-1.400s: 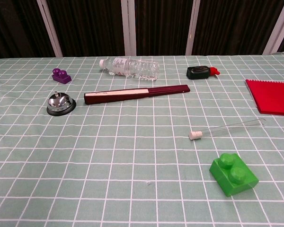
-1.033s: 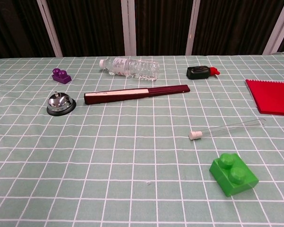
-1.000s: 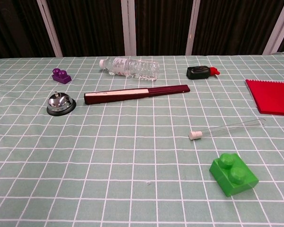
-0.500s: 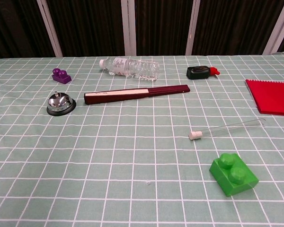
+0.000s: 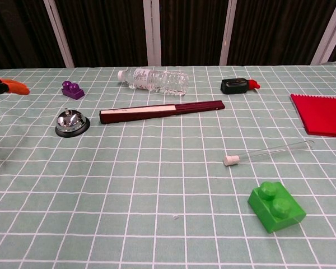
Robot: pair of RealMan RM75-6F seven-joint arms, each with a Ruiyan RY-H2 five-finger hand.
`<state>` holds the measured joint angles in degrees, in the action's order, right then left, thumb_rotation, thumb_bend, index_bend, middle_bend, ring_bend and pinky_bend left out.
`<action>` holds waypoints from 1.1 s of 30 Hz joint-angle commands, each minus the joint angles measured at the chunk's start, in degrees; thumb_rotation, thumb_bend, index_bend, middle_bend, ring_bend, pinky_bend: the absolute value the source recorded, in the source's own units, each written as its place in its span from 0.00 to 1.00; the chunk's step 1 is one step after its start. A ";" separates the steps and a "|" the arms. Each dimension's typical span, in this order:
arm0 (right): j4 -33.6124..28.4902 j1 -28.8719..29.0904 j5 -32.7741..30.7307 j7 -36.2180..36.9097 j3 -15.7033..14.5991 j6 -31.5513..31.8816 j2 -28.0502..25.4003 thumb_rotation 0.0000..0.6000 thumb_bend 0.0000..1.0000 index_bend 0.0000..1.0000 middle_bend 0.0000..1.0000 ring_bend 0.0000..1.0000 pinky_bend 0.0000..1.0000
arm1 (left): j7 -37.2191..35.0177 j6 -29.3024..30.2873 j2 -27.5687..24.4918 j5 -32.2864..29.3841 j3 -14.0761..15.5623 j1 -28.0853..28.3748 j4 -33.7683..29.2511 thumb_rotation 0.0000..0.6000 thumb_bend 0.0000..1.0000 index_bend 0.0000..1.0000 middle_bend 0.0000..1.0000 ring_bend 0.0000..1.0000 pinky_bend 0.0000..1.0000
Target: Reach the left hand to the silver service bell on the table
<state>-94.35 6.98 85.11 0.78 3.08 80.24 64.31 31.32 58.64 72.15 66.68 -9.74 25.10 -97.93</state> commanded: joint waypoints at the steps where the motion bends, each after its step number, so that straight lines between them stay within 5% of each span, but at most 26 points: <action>1: -0.03 0.01 -0.04 0.26 -0.02 -0.09 -0.07 1.00 0.29 0.00 0.00 0.00 0.00 | 5.07 -2.63 3.82 -5.33 -2.21 4.17 2.28 1.00 0.66 0.00 0.00 0.00 0.00; 12: -0.15 0.11 -0.12 1.18 -0.04 -0.39 -0.32 1.00 0.29 0.00 0.00 0.00 0.00 | 13.19 -3.86 10.77 -14.92 -3.37 11.31 7.47 1.00 0.66 0.00 0.00 0.00 0.00; 21: -0.33 0.03 -0.27 1.78 -0.03 -0.38 -0.49 1.00 0.29 0.00 0.00 0.00 0.00 | 14.34 -3.91 13.70 -19.09 -0.40 12.41 10.65 1.00 0.66 0.00 0.00 0.00 0.00; 33: -0.41 -0.02 -0.39 2.03 0.09 -0.20 -0.37 1.00 0.29 0.00 0.00 0.00 0.00 | 12.67 -2.51 15.45 -18.25 0.61 13.64 12.29 1.00 0.66 0.00 0.00 0.00 0.00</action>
<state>-94.76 6.96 84.72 2.81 3.18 80.04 63.94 44.49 55.59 87.69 47.87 -8.78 38.59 -85.24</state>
